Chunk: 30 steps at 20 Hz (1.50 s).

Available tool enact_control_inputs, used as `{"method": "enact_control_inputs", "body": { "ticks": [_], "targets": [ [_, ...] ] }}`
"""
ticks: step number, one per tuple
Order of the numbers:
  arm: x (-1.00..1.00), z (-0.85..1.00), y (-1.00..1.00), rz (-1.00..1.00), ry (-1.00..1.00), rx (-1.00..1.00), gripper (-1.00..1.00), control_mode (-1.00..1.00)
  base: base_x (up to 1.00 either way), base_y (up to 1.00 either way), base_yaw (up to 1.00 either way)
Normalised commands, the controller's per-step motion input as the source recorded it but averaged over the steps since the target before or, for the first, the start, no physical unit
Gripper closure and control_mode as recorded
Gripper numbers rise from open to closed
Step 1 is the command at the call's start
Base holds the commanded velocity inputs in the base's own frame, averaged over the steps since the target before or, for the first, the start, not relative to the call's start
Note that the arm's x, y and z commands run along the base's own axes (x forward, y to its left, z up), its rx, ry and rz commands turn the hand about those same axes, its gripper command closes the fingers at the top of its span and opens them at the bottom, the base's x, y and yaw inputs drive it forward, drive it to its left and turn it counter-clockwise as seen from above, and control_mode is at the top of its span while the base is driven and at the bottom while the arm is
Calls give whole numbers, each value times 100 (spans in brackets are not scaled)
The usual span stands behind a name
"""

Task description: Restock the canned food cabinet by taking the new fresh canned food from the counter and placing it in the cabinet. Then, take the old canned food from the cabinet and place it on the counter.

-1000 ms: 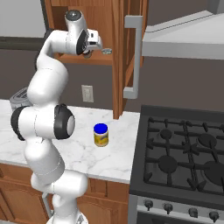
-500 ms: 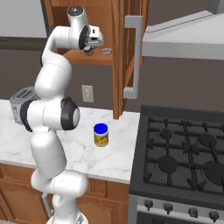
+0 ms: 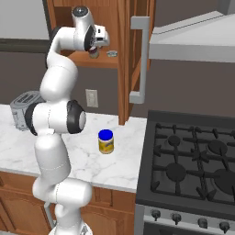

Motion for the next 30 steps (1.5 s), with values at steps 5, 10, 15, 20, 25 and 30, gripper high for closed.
{"method": "enact_control_inputs", "body": {
  "ticks": [5, 10, 15, 20, 25, 30],
  "targets": [
    [26, 0, 0, 0, -8, 0, -100, -100, 0, 0, 0],
    [5, 0, 0, 0, -10, 0, -100, -100, 0, 0, 0],
    [-7, 9, 0, 0, -14, 0, -100, -100, 0, 0, 0],
    [-27, 7, 0, 0, -28, 0, -100, -100, 0, 0, 0],
    [-55, 17, -5, -1, -26, 0, -100, -100, 0, 0, 0],
    [-100, 0, -75, -10, -1, 3, -100, -100, 0, 0, 0]
  ]
}}
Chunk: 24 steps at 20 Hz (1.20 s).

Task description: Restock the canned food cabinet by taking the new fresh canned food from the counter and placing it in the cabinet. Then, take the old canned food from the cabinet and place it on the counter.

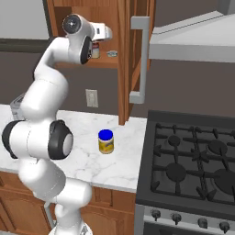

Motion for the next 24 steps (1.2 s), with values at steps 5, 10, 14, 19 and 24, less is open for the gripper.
{"method": "enact_control_inputs", "body": {
  "ticks": [5, 10, 14, 19, 24],
  "targets": [
    [-55, 1, -89, -7, 29, 6, -100, -100, 0, 0, 0],
    [12, -2, -23, -4, 18, 0, -100, -100, 0, 0, 0],
    [13, -42, -6, 0, 16, 0, -100, -100, 0, 0, 0],
    [2, -37, -2, 0, 7, 0, -100, -100, 0, 0, 0],
    [10, -35, 0, 0, 0, 0, -100, -100, 0, 0, 0]
  ]
}}
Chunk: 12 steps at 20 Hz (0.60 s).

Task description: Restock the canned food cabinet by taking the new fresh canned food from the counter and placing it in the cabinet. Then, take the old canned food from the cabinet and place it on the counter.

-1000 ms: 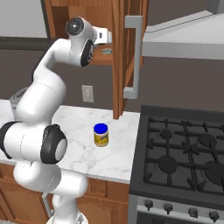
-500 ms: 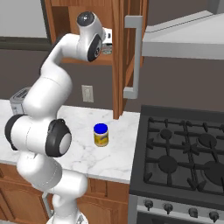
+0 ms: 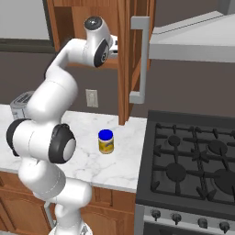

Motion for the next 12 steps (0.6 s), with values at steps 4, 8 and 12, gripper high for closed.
{"method": "enact_control_inputs", "body": {
  "ticks": [4, 8, 12],
  "targets": [
    [43, -18, 0, 0, 0, 0, -100, -100, 0, 0, 0],
    [61, -17, 0, 0, 0, 0, -100, -100, 0, 0, 0],
    [66, -8, 0, 0, 0, 0, -100, -100, 0, 0, 0]
  ]
}}
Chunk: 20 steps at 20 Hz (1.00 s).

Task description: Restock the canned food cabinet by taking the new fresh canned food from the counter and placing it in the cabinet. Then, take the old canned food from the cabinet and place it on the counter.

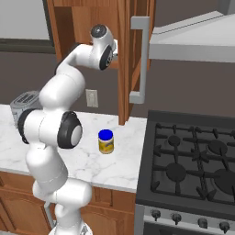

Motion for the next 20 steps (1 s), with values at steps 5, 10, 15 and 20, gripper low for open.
{"method": "enact_control_inputs", "body": {
  "ticks": [5, 10, 15, 20],
  "targets": [
    [45, -7, 0, 0, 7, 3, -100, -100, 0, 0, 0],
    [29, -17, 0, 4, 9, 7, -100, -100, 0, 0, 0],
    [35, -22, 0, 5, 2, 8, -100, -100, 0, 0, 0],
    [40, -19, 0, 2, 0, 1, -100, -100, 0, 0, 0]
  ]
}}
